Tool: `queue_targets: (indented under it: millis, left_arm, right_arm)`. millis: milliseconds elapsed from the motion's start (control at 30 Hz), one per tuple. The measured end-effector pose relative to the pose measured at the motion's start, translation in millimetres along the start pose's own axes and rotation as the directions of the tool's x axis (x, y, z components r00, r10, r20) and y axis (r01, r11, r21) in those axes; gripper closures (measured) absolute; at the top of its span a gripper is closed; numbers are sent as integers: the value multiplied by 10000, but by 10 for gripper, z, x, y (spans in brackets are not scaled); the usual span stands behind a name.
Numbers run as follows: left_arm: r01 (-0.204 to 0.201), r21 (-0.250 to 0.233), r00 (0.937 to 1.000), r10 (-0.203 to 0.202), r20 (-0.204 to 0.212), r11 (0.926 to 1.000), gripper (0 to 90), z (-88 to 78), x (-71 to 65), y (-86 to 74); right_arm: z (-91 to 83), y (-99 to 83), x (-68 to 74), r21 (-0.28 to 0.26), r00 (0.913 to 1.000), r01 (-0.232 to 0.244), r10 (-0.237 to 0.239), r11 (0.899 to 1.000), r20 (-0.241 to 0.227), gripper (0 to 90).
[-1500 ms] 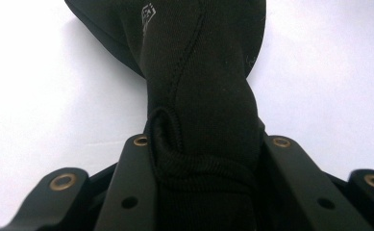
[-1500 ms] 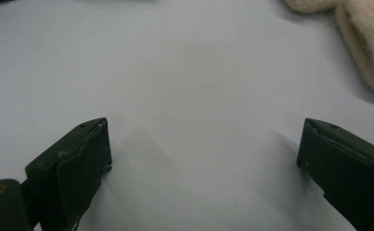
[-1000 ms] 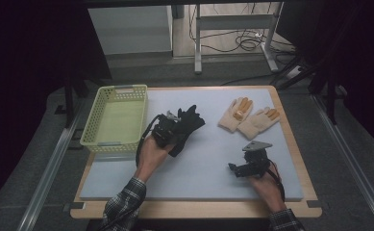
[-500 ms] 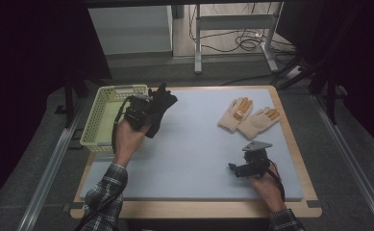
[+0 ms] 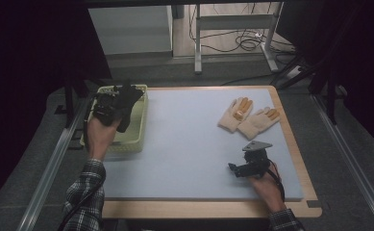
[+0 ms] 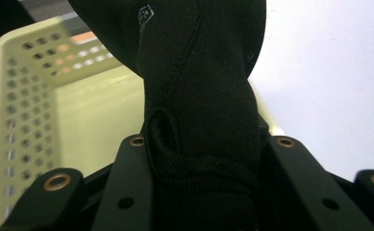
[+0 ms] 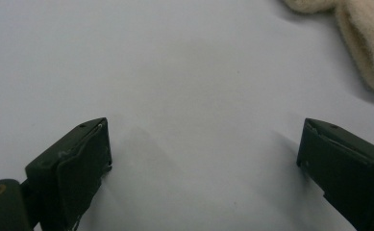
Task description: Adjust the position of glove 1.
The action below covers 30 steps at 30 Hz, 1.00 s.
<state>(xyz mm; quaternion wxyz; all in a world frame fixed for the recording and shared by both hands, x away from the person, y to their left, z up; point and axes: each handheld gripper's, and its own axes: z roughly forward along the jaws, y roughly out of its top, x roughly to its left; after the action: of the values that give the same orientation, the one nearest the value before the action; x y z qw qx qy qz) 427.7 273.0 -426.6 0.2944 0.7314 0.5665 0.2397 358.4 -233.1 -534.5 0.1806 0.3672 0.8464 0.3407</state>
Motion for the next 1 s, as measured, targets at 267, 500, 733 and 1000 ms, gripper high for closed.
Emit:
queue_targets:
  millis: [267, 500, 733, 1000]
  left_arm:
    - [567, 284, 9980, -559, -302, 9980, 675, 158, 371, -143]
    - [751, 923, 9963, -708, -490, 9929, 669, 397, 514, -233]
    - [774, 1548, 9934, -629, -963, 9849, 657, 540, 586, -223]
    - [938, 2140, 9897, -677, -1263, 9723, 609, 721, 691, -199]
  right_arm:
    - [0, 0, 0, -3, 10000, -9, 9, 10000, -8, 43]
    - [0, 0, 0, -10, 10000, -5, 5, 10000, -9, 44]
    - [1, 0, 0, -13, 10000, -7, 7, 10000, -12, 44]
    - [1, 0, 0, -15, 10000, 1, -1, 10000, -2, 44]
